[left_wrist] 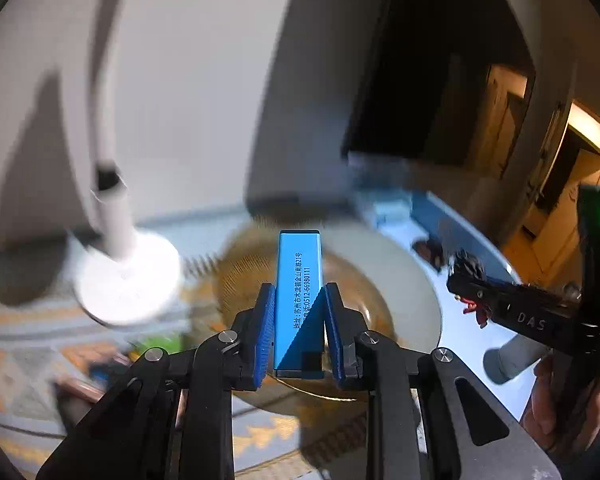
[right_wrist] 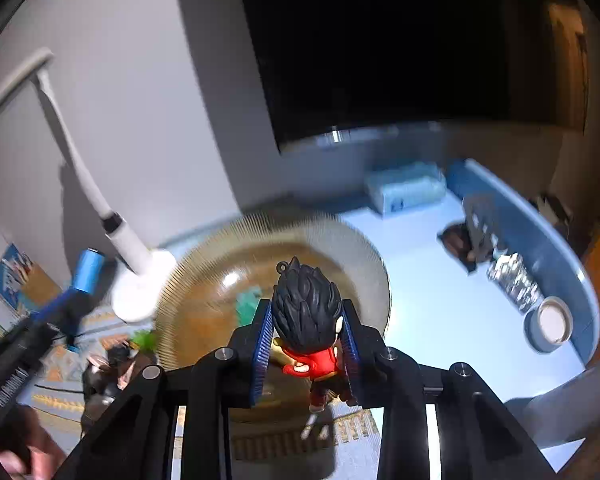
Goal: Organize rigid objects
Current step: 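Drop the blue lighter and figurine into the amber bowl, opening both grippers, then move both grippers back toward the remaining pile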
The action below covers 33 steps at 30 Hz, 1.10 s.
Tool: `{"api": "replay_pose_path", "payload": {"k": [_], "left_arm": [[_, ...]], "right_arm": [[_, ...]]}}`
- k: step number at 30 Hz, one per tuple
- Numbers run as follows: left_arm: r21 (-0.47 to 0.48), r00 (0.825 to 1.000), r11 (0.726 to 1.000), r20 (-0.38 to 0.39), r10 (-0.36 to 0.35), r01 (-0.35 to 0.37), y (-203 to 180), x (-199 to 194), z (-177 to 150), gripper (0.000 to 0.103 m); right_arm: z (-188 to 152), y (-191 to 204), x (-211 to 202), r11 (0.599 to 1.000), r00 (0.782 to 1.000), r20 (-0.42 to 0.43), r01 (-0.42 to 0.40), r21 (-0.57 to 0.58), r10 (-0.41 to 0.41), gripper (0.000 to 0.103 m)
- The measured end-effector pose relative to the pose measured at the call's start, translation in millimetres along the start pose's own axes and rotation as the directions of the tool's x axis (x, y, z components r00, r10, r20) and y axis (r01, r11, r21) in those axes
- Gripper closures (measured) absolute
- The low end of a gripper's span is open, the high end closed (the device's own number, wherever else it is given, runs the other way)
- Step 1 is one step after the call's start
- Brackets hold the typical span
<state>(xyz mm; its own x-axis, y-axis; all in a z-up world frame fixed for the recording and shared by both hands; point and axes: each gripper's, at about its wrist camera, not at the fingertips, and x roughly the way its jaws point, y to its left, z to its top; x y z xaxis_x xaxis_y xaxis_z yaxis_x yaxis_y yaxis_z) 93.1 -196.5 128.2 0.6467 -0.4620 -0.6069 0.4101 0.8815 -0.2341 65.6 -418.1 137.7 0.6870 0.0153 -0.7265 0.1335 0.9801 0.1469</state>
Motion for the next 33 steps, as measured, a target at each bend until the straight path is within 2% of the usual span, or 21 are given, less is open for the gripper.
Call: {"api": "replay_pose_path", "payload": {"k": [5, 15, 16, 17, 18, 19, 20, 26, 33], "left_arm": [[-0.02, 0.994, 1.0, -0.113, -0.001, -0.001, -7.4, 46.6, -23.6, 0.082], [-0.016, 0.987, 1.0, -0.158, 0.0, -0.003, -10.0, 61.6, -26.3, 0.082], [-0.02, 0.988, 1.0, -0.157, 0.001, -0.004, -9.9, 61.4, -25.8, 0.07], [-0.02, 0.988, 1.0, -0.153, 0.01, -0.013, -9.9, 60.1, -24.2, 0.044], [-0.023, 0.991, 0.999, -0.136, 0.021, -0.024, -9.1, 54.8, -22.2, 0.03], [-0.027, 0.995, 0.999, -0.098, 0.024, -0.026, -7.0, 44.3, -20.7, 0.023], [-0.023, 0.998, 0.999, -0.056, 0.025, -0.026, -5.9, 31.7, -18.0, 0.023], [-0.025, 0.999, 1.0, 0.034, 0.013, -0.012, 9.7, -27.0, -6.0, 0.023], [-0.056, 0.986, 0.998, 0.158, 0.044, -0.036, 38.2, -108.6, -1.7, 0.023]], "right_arm": [[-11.0, -6.8, 28.5, 1.0, 0.998, -0.063, -0.008, 0.002, 0.008, 0.071], [-19.0, -9.6, 51.0, 0.999, 0.991, -0.128, 0.033, -0.012, -0.034, 0.071], [-19.3, -10.9, 52.5, 0.999, 0.99, -0.135, 0.038, -0.005, -0.038, 0.071], [-19.3, -12.8, 53.3, 0.999, 0.99, -0.139, 0.039, 0.005, -0.038, 0.067], [-18.9, -15.1, 51.3, 0.999, 0.99, -0.134, 0.035, 0.02, -0.032, 0.063], [-18.1, -16.4, 47.7, 0.999, 0.993, -0.119, 0.029, 0.029, -0.026, 0.053], [-17.6, -17.6, 42.7, 0.999, 0.995, -0.099, 0.029, 0.035, -0.025, 0.047], [-13.6, -3.4, 8.6, 1.0, 1.0, -0.015, 0.018, 0.013, -0.018, 0.047], [-17.7, 53.4, -25.9, 0.994, 0.998, 0.028, -0.048, -0.101, 0.051, 0.047]]}}
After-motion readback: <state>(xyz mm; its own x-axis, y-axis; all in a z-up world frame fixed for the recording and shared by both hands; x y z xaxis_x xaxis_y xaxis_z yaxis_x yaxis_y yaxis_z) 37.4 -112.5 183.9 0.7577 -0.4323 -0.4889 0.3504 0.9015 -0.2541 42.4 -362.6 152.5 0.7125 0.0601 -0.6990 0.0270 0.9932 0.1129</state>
